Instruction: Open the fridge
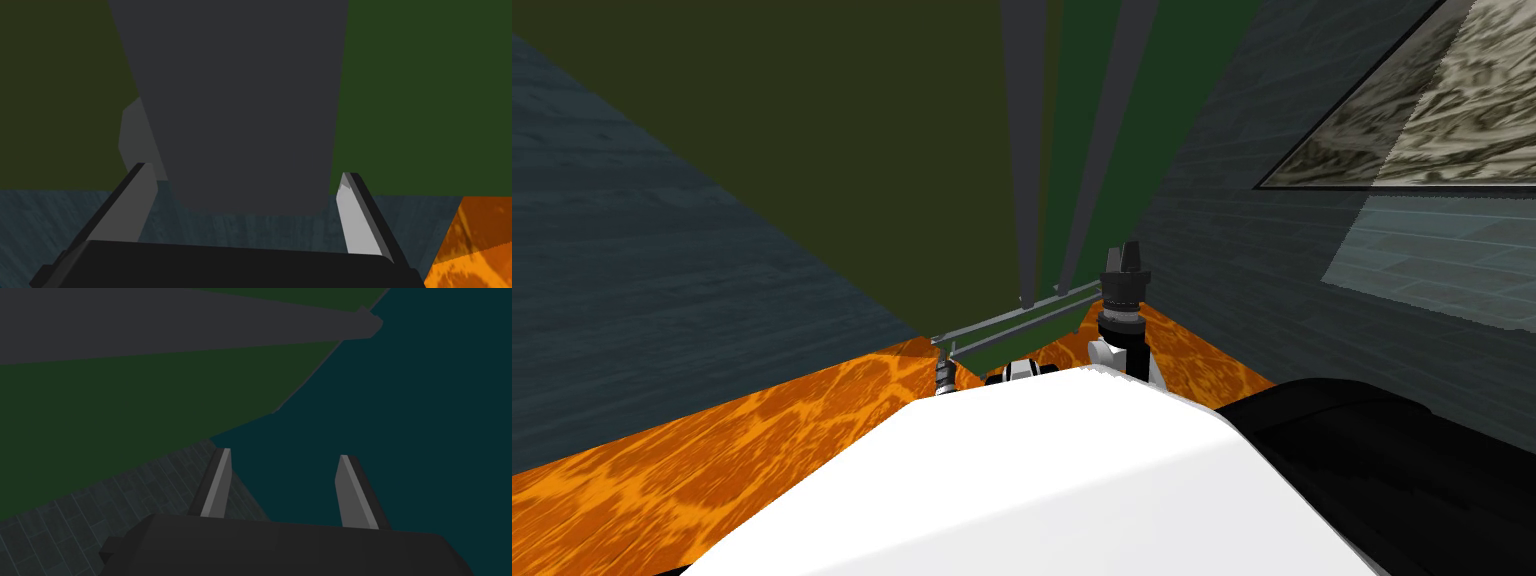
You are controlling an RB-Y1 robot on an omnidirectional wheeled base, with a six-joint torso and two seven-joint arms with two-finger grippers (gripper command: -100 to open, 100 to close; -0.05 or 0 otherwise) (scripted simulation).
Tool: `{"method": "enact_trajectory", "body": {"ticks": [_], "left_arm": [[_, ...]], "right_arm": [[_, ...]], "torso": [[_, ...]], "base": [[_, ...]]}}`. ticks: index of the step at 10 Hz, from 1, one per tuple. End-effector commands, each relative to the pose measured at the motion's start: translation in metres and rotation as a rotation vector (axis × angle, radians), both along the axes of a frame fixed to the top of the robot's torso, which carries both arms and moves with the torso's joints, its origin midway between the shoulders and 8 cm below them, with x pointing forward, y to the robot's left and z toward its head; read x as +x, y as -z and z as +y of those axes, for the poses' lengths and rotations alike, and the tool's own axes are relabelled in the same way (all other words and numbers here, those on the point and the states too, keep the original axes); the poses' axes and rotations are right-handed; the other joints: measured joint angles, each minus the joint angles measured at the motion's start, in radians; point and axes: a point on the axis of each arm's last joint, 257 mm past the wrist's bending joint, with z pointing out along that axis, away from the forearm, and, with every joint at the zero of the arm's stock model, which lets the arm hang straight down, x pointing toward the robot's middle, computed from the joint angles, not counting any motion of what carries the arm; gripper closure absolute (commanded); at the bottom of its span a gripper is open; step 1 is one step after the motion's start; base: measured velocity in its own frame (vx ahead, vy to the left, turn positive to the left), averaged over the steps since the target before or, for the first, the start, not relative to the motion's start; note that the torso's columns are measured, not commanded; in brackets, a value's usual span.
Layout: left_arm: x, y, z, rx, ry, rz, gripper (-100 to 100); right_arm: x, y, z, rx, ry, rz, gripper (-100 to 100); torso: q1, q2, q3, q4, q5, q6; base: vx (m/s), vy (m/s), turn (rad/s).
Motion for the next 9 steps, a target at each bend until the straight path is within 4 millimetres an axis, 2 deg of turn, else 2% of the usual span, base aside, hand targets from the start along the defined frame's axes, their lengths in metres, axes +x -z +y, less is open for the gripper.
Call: {"method": "enact_trajectory", "body": {"ticks": [1, 2, 3, 4, 5, 7, 8, 9], "left_arm": [[-0.003, 0.013, -0.022, -0.051, -0.012, 0.01, -100], [-0.005, 0.017, -0.031, -0.074, -0.016, 0.012, -100], [-0.005, 0.017, -0.031, -0.074, -0.016, 0.012, -100], [-0.006, 0.021, -0.044, -0.104, -0.022, 0.014, -100], [-0.006, 0.018, -0.038, -0.089, -0.02, 0.014, -100], [0.011, 0.013, -0.035, -0.091, -0.017, 0.013, -100], [0.007, 0.012, -0.036, -0.091, -0.018, 0.01, -100], [0.003, 0.016, -0.037, -0.091, -0.019, 0.013, 100]], "right_arm": [[0.0, 0.0, 0.0, 0.0, 0.0, 0.0, 0], [0.0, 0.0, 0.0, 0.0, 0.0, 0.0, 0], [0.0, 0.0, 0.0, 0.0, 0.0, 0.0, 0], [0.0, 0.0, 0.0, 0.0, 0.0, 0.0, 0], [0.0, 0.0, 0.0, 0.0, 0.0, 0.0, 0], [0.0, 0.0, 0.0, 0.0, 0.0, 0.0, 0], [0.0, 0.0, 0.0, 0.0, 0.0, 0.0, 0], [0.0, 0.0, 0.0, 0.0, 0.0, 0.0, 0]], "torso": [[0.0, 0.0, 0.0, 0.0, 0.0, 0.0], [0.0, 0.0, 0.0, 0.0, 0.0, 0.0], [0.0, 0.0, 0.0, 0.0, 0.0, 0.0], [0.0, 0.0, 0.0, 0.0, 0.0, 0.0], [0.0, 0.0, 0.0, 0.0, 0.0, 0.0], [0.001, -0.001, -0.001, 0.0, 0.0, 0.0], [0.001, -0.003, -0.001, 0.0, 0.0, 0.0], [0.003, -0.004, -0.001, 0.0, 0.001, 0.001]], "base": [[0.012, -0.003, 0.017], [0.013, -0.003, 0.014], [0.008, -0.003, 0.002], [0.006, -0.001, 0.007], [0.0, 0.0, 0.0], [0.04, 0.01, 0.013], [0.008, 0.001, 0.017], [-0.011, -0.004, -0.015]]}}
